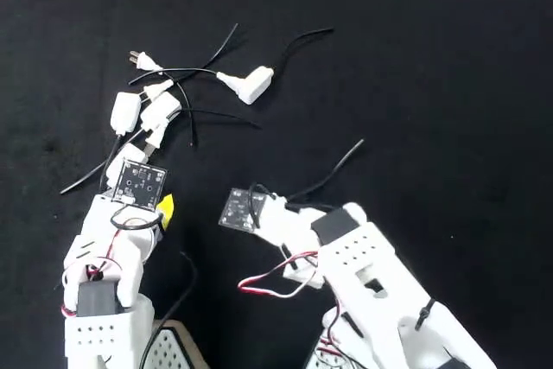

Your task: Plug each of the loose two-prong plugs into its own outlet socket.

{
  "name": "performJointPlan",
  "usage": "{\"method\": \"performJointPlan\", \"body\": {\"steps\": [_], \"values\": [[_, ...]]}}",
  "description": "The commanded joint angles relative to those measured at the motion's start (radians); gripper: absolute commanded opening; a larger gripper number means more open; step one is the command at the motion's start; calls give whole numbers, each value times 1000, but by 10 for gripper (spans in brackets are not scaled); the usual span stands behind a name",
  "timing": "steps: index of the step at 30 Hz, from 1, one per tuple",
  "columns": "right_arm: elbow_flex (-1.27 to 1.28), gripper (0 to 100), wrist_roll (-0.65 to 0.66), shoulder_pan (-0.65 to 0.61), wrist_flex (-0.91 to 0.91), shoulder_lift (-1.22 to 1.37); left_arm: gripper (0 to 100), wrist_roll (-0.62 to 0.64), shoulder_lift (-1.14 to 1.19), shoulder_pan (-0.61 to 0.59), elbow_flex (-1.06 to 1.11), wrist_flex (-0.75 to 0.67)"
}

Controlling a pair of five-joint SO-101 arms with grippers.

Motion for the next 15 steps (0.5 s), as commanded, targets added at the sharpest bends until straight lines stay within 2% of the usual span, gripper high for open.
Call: {"method": "performJointPlan", "body": {"steps": [1,6,11,15], "values": [[21,130,23,18,-95,-8,253,-11,-3,-10,19,8],[81,128,140,110,-261,84,253,-11,-3,-12,19,8],[35,124,258,227,-276,165,253,-11,-3,-12,19,8],[12,9,279,219,-279,191,253,-11,-3,-12,19,8]]}}
